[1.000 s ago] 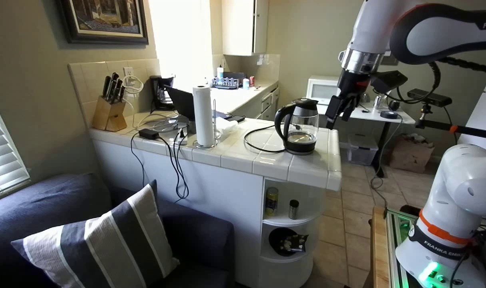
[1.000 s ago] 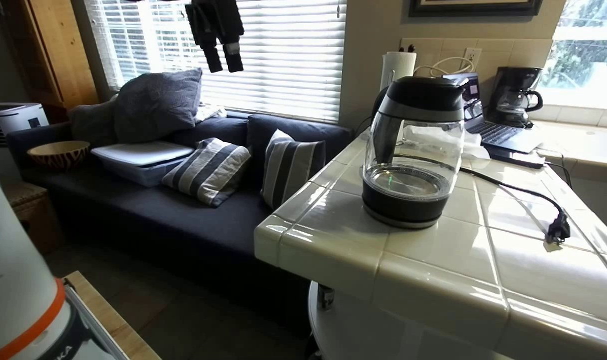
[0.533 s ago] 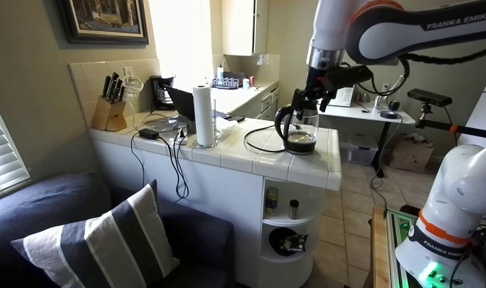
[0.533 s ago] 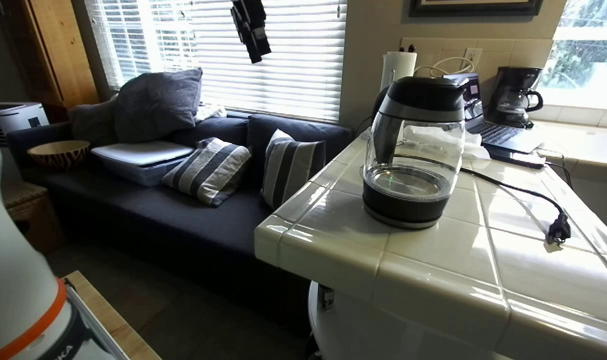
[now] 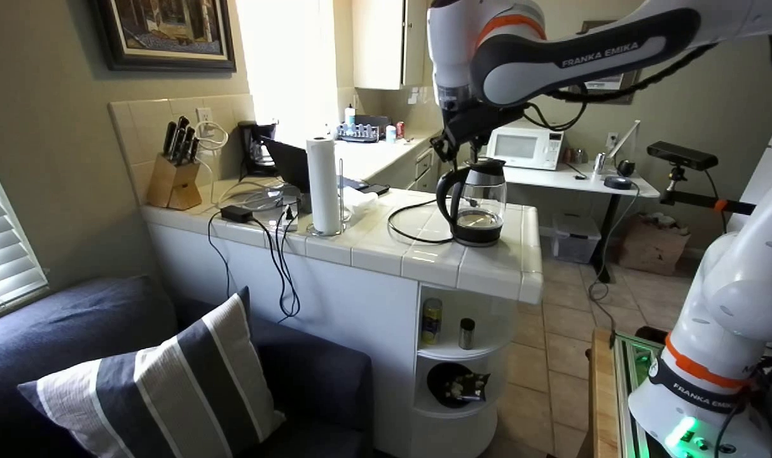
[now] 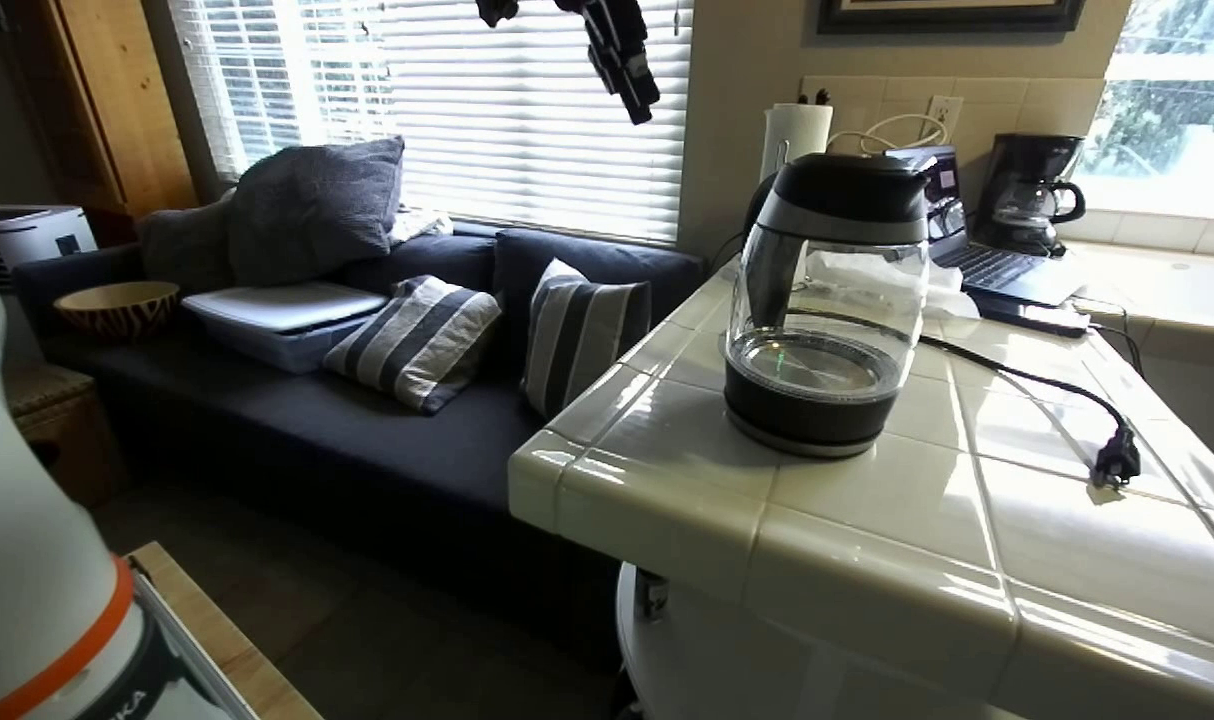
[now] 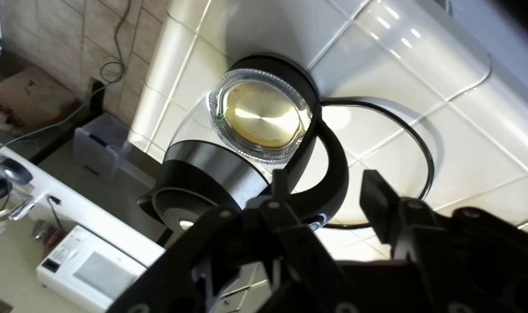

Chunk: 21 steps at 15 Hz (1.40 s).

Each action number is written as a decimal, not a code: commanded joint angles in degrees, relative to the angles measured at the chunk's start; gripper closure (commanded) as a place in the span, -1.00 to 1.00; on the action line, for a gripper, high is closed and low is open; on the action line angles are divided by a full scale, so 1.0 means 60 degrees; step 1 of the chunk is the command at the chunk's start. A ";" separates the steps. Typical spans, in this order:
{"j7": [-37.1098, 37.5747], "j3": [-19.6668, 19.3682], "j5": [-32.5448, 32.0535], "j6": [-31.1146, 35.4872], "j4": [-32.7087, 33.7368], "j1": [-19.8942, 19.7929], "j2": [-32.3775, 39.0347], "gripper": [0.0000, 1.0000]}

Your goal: Press the button on the kettle handle

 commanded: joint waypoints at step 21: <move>-0.3752 -0.3241 -0.0445 -0.3280 0.6233 0.2127 0.4651 0.98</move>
